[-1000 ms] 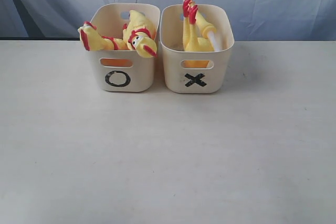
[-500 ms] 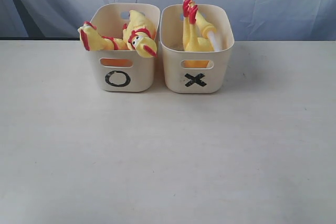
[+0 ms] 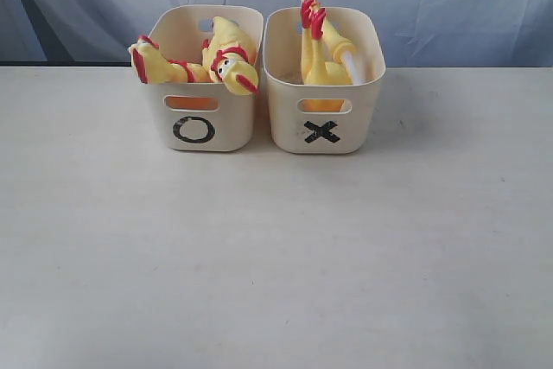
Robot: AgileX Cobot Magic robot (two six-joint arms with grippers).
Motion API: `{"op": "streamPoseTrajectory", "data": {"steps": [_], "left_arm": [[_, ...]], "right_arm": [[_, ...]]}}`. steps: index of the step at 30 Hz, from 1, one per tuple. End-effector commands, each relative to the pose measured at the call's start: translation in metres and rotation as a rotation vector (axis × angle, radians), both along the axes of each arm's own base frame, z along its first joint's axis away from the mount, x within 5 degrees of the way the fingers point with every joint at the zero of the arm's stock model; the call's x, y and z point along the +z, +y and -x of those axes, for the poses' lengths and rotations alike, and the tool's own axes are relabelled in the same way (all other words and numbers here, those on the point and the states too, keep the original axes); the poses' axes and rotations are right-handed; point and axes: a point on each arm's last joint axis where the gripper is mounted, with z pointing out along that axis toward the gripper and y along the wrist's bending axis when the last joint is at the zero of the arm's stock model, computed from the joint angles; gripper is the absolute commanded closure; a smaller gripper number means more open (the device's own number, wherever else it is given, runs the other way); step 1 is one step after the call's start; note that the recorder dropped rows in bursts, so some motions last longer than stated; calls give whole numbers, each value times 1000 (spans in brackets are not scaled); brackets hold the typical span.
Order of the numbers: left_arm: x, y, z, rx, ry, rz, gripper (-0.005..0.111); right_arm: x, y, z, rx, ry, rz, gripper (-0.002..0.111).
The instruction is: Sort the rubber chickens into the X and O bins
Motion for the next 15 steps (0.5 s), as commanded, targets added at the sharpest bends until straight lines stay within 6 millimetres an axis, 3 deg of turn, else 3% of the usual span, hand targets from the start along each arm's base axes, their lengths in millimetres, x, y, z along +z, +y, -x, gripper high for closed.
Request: {"op": "streamPoseTrajectory", "data": {"steps": [1, 6, 12, 15], "left_arm": [[0, 0, 0, 3, -16, 14, 107], [0, 0, 0, 3, -16, 14, 107], [0, 0, 0, 3, -16, 14, 107], [0, 0, 0, 3, -16, 14, 107]], "right_arm": [[-1, 0, 0, -27, 26, -120, 109], [-1, 1, 0, -74, 93, -392, 109], [0, 3, 1, -159, 242, -953, 109], [0, 3, 1, -189, 279, -1094, 109]]}}
